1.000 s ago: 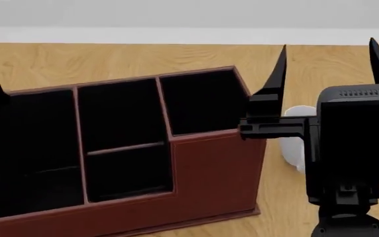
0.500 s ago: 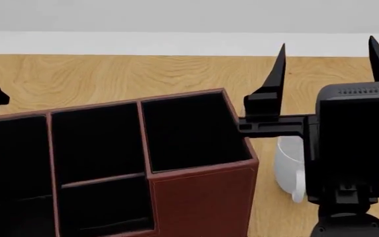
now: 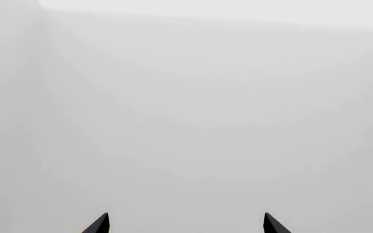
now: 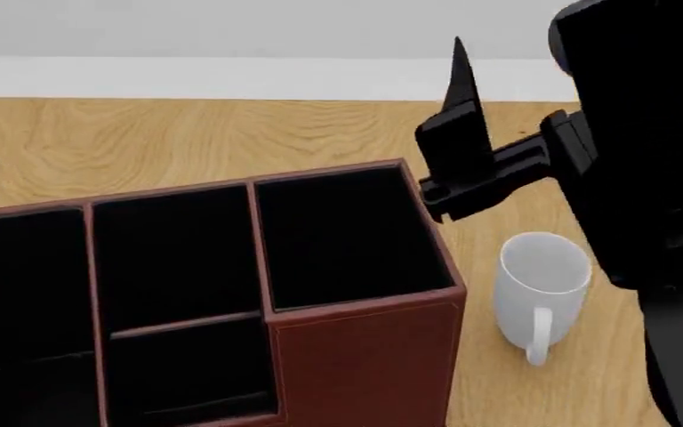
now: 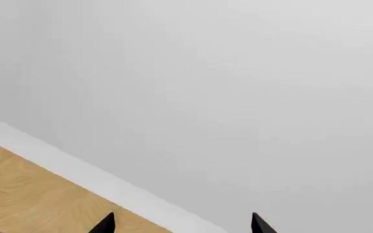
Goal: Pick up the book and place it in the right compartment of the caddy.
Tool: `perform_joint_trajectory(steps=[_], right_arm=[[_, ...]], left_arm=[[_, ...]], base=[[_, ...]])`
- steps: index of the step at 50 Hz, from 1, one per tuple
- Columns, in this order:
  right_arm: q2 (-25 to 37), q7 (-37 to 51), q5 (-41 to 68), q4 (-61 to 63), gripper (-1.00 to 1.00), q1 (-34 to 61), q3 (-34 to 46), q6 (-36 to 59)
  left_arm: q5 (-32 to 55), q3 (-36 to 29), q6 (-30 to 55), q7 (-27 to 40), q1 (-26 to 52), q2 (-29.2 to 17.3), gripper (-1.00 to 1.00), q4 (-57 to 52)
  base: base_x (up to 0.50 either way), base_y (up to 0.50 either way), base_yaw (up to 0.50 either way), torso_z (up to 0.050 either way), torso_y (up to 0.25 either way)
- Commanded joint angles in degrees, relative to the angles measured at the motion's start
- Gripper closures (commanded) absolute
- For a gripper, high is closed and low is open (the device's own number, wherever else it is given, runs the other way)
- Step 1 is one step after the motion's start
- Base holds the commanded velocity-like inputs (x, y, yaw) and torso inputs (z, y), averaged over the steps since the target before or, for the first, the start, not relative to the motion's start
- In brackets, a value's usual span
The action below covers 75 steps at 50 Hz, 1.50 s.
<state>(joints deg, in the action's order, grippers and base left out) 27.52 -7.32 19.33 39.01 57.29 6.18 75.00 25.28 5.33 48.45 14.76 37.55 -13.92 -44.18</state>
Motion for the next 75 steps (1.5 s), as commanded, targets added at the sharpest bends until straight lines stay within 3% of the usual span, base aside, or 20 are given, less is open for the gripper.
perform_joint_trajectory(steps=[1, 3, 10, 17, 26, 30, 57, 75], right_arm=[[8.8, -14.1, 11.6, -8.6, -1.00, 20.5, 11.2, 14.8], [11.4, -13.8, 18.0, -11.9, -1.00, 25.3, 14.1, 14.9], [18.8, -21.5, 24.7, -18.8, -1.00, 38.6, 30.8, 14.8], [24.6, -34.5, 32.1, -18.7, -1.00, 49.6, 46.6, 14.6], [28.7, -50.1, 28.7, -17.3, -1.00, 63.6, 67.6, 13.8], [29.4, -51.0, 28.2, -16.5, -1.00, 65.1, 72.1, 14.0], [32.8, -38.9, 45.6, -13.2, -1.00, 56.3, 74.5, 13.0], [29.4, -39.1, 39.0, -15.2, -1.00, 49.4, 82.4, 5.3]], left_arm=[[0.5, 0.3, -0.6, 0.3, 1.5, 0.0, -1.00, 0.5], [0.6, 0.3, -1.0, 0.1, 1.6, 0.0, -1.00, 0.6], [0.0, -0.3, -3.1, -0.5, 1.8, 0.0, -1.00, 2.6], [0.5, -0.2, -3.9, -0.5, 1.9, 0.3, -1.00, 2.7], [0.7, -0.2, -4.6, -0.5, 1.1, 0.0, -1.00, 3.1], [0.7, -0.2, -5.1, -0.6, 0.9, 0.2, -1.00, 3.4], [0.5, -0.8, -6.5, 0.0, 0.3, -0.6, -1.00, 4.4], [0.5, -1.0, -6.8, 0.4, 0.1, -1.4, -1.00, 4.6]], base=[[0.00, 0.00, 0.00, 0.000, 0.000], [0.00, 0.00, 0.00, 0.000, 0.000], [0.00, 0.00, 0.00, 0.000, 0.000], [0.00, 0.00, 0.00, 0.000, 0.000], [0.00, 0.00, 0.00, 0.000, 0.000], [0.00, 0.00, 0.00, 0.000, 0.000], [0.00, 0.00, 0.00, 0.000, 0.000], [0.00, 0.00, 0.00, 0.000, 0.000]])
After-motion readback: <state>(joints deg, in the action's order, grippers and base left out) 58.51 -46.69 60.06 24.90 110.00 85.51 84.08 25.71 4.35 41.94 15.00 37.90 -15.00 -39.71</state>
